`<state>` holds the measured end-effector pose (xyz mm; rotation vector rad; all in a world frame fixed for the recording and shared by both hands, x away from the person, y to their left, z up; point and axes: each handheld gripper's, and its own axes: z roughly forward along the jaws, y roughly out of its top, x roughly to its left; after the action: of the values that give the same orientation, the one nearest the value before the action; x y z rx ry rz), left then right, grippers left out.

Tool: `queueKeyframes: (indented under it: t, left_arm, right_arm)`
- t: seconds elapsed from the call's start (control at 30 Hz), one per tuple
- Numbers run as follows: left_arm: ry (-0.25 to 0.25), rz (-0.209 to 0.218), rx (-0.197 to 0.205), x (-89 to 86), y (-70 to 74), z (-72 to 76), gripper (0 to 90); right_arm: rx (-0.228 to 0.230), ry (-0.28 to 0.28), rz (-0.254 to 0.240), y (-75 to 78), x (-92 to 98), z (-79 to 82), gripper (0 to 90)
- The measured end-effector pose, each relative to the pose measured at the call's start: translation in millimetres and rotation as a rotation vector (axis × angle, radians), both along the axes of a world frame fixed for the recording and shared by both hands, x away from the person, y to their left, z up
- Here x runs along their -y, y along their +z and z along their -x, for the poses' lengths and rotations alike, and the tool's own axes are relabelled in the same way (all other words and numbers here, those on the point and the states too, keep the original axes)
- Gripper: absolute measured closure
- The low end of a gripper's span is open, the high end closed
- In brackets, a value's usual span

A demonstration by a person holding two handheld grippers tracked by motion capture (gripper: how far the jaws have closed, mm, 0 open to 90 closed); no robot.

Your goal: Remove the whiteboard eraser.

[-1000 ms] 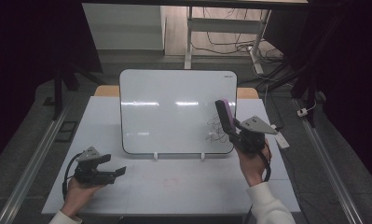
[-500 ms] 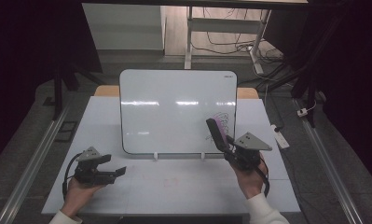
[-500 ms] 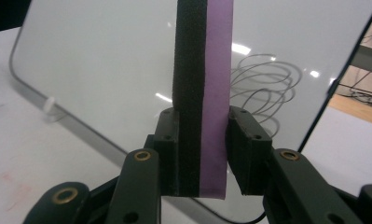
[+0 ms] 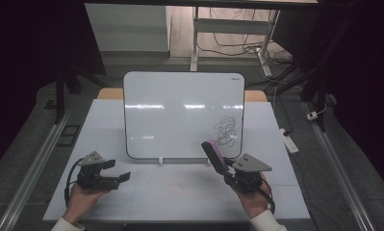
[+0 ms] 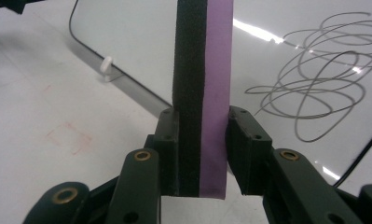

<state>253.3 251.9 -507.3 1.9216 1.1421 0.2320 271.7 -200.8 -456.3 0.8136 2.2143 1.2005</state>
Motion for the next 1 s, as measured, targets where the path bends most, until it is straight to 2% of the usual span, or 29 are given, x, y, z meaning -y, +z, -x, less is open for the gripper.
queueKeyframes:
  t: [0.23, 0.43, 0.6, 0.73, 1.0]
  left_arm:
    - [-0.002, 0.009, -0.009, 0.2, 0.4, -0.8, 14.9]
    - [-0.029, 0.046, -0.018, 6.4, 5.3, -4.2, 15.2]
    - [-0.078, 0.087, -0.022, 20.3, 15.6, -12.0, 15.1]
    - [-0.133, 0.099, -0.033, 32.8, 23.5, -17.7, 15.2]
    - [-0.222, 0.088, -0.044, 62.4, 36.7, -29.9, 14.6]
  right_arm:
    - [-0.003, 0.03, 0.033, -7.0, -7.4, 5.8, 65.8]
    - [-0.007, 0.071, 0.054, -11.5, -13.6, 5.2, 65.8]
    - [-0.008, 0.094, 0.066, -13.6, -18.6, 5.1, 65.9]
    - [-0.001, 0.111, 0.078, -14.6, -22.7, 7.2, 65.9]
    - [0.007, 0.133, 0.084, -15.3, -29.0, 10.1, 65.9]
